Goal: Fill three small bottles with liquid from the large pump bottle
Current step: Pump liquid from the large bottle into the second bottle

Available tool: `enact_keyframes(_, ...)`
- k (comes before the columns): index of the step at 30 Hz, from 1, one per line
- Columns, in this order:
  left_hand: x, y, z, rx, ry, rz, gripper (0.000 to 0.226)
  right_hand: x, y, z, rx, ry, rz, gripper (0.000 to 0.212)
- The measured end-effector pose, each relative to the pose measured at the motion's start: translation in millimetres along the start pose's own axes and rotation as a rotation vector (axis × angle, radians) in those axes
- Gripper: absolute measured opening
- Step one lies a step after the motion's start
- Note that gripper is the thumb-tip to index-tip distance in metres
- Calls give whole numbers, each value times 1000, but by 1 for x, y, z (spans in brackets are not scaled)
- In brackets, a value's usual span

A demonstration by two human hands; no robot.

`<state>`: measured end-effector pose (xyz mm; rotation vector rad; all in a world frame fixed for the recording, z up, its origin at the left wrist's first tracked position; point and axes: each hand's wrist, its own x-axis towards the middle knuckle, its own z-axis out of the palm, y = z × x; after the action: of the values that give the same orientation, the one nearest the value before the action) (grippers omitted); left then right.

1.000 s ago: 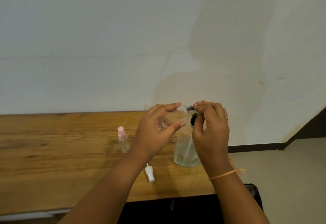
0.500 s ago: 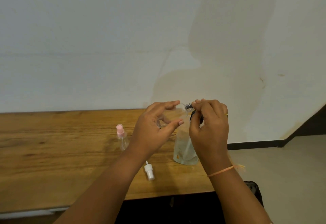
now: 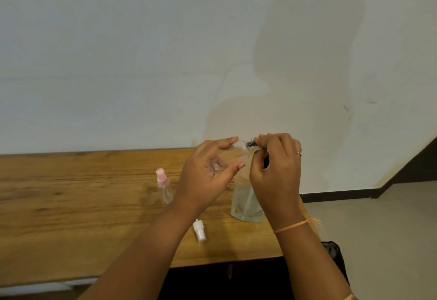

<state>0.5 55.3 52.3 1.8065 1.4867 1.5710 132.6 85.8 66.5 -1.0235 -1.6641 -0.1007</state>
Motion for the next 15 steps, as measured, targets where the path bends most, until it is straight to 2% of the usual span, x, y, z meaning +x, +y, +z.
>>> enact_keyframes(15,1,-1,-2,27,-21,-14,47,-7,3,4,-13,8,-1,24)
